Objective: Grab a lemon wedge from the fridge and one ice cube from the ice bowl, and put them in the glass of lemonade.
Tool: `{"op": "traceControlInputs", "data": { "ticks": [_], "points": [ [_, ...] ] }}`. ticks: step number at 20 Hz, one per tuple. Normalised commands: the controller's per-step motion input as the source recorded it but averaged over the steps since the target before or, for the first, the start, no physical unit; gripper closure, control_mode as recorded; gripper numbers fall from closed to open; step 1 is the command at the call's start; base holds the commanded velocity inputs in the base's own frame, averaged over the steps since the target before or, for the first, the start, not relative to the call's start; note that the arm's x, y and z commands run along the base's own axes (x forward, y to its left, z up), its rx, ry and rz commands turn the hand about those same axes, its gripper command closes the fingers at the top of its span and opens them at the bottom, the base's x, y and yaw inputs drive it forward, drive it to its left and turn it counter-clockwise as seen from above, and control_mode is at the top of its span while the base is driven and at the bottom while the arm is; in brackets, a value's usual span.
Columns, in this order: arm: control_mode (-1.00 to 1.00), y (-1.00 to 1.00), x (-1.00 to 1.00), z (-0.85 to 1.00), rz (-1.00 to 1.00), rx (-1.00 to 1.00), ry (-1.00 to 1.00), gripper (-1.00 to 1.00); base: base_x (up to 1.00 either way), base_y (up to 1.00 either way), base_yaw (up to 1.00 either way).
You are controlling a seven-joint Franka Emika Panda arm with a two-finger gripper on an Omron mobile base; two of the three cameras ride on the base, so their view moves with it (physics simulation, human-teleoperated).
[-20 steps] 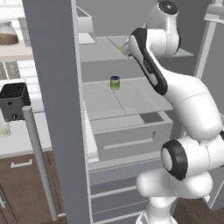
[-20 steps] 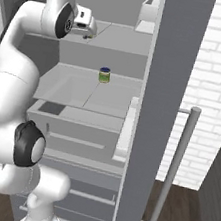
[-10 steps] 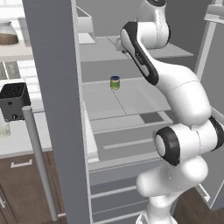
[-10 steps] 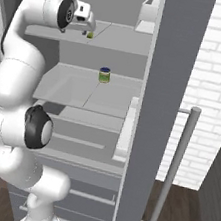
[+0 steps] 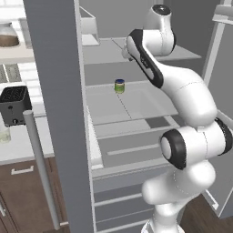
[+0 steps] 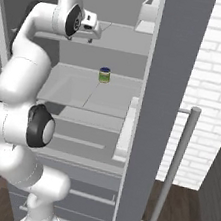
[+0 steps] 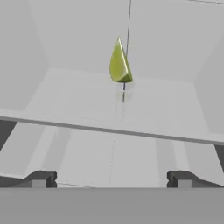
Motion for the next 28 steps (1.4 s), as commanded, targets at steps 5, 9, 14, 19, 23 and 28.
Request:
{"op": "traceControlInputs", "data": {
  "ticks": [5, 9, 14, 19, 23, 28],
  "points": [
    [-1.00, -0.04, 0.42, 0.09, 0.00, 0.00, 0.05, -1.00, 0.00, 0.00, 0.00],
    [-1.00, 0.00, 0.58, 0.19, 0.00, 0.00, 0.08, -1.00, 0.00, 0.00, 0.00],
    [-1.00, 0.00, 0.37, 0.22, 0.00, 0.00, 0.06, -1.00, 0.00, 0.00, 0.00],
    [-1.00, 0.08, 0.37, -0.15, 0.01, 0.00, 0.00, -1.00, 0.00, 0.00, 0.00],
    [-1.00, 0.17, 0.42, -0.39, 0.03, 0.00, 0.00, -1.00, 0.00, 0.00, 0.00],
    [-1.00, 0.10, 0.32, -0.09, 0.03, 0.00, 0.00, -1.00, 0.00, 0.00, 0.00]
  ]
}}
